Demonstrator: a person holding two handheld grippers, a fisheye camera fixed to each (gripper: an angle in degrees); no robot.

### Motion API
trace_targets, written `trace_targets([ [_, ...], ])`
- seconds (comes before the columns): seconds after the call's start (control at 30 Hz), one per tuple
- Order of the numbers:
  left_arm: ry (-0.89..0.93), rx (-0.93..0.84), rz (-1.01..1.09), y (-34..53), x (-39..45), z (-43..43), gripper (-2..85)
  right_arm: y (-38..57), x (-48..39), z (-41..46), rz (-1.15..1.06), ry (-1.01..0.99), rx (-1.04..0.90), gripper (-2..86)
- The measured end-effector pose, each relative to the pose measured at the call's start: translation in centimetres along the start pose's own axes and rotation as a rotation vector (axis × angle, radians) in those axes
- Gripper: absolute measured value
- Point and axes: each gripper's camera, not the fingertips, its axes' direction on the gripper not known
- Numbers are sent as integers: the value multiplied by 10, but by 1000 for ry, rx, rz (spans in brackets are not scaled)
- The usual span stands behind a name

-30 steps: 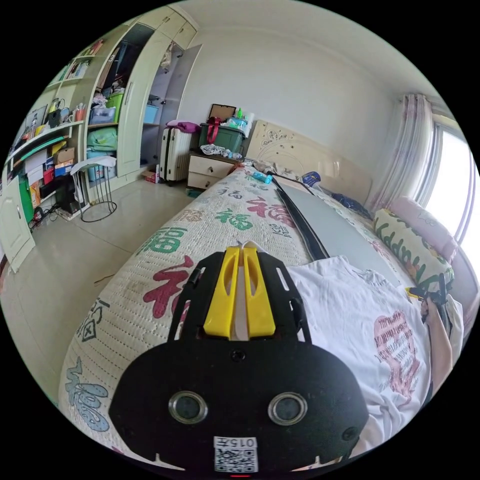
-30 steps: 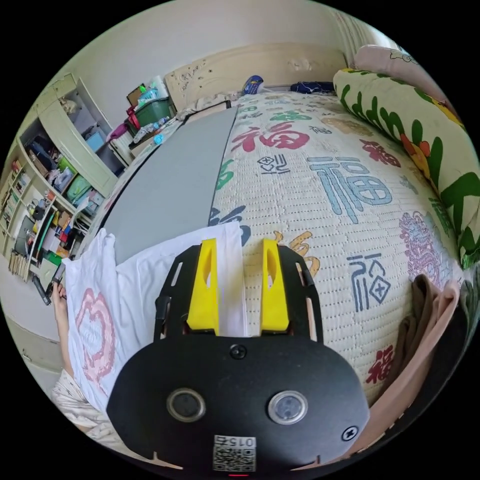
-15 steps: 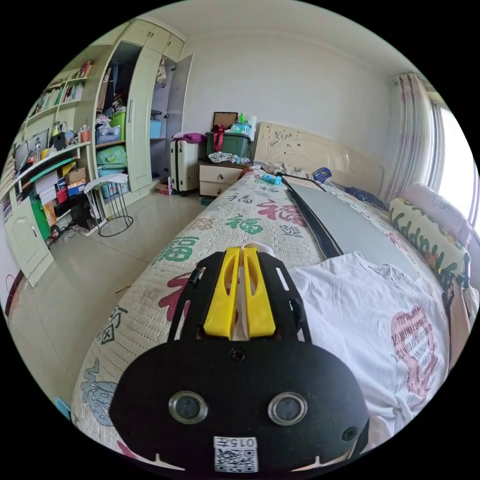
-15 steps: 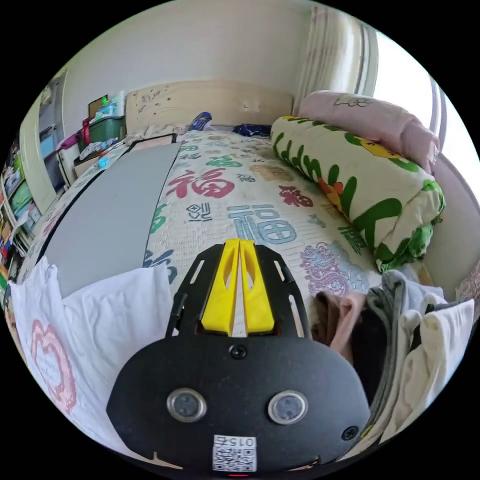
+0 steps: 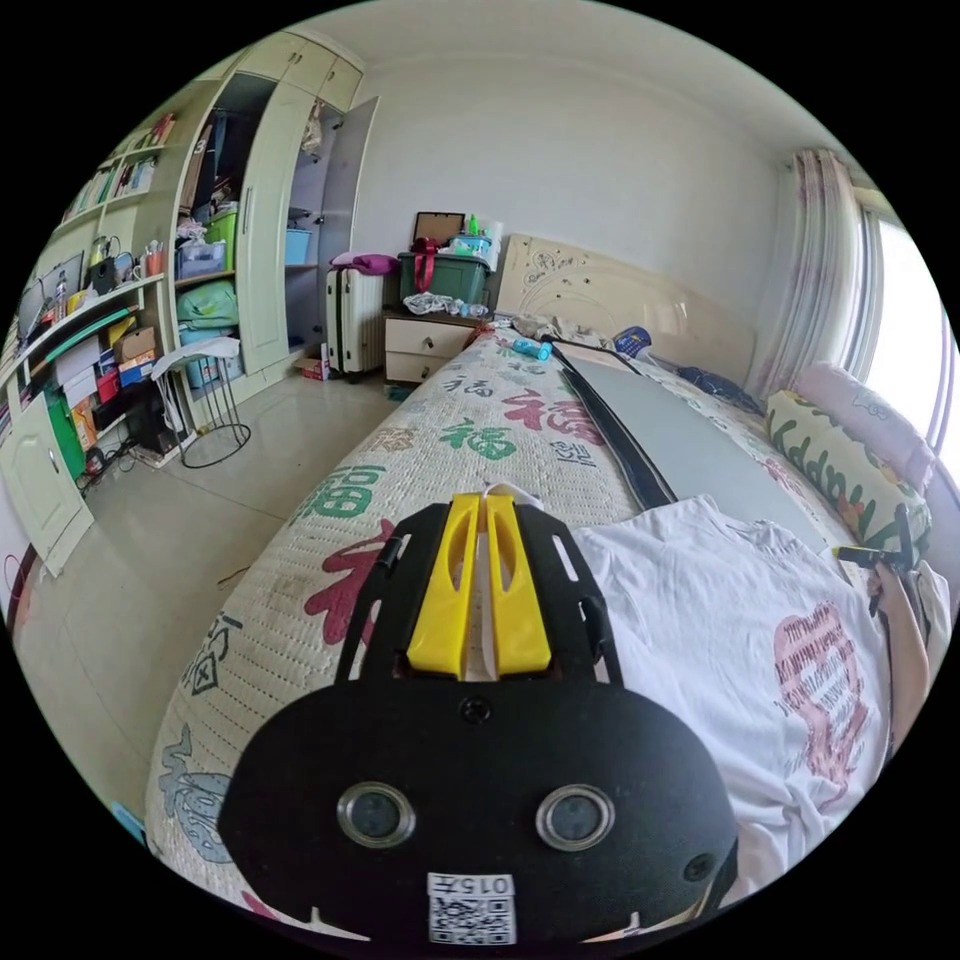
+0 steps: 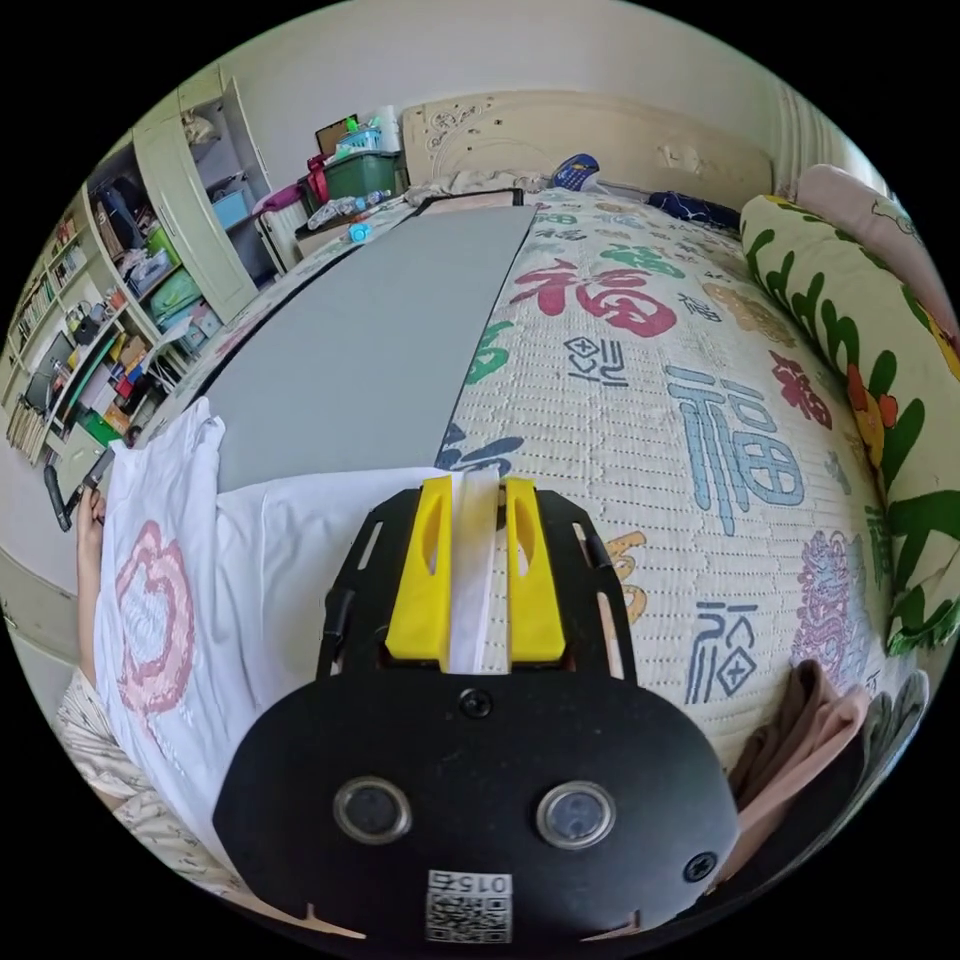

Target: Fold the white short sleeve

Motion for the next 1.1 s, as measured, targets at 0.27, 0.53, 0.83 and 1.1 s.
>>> trace_targets([
  [0.27, -15, 7, 3, -10, 21, -25, -7, 5, -24, 34, -50, 212, 55, -4],
  [0.53, -90, -29, 74, -32, 56, -31, -4, 39, 47, 25, 191, 598, 146, -6],
  [0.83, -226, -174, 247, -63, 117, 0, -3, 64, 98, 63, 236, 513, 10, 50],
  [1.1, -210, -187, 257, -88, 126, 12, -3, 42, -13, 14, -218, -51, 175, 136],
])
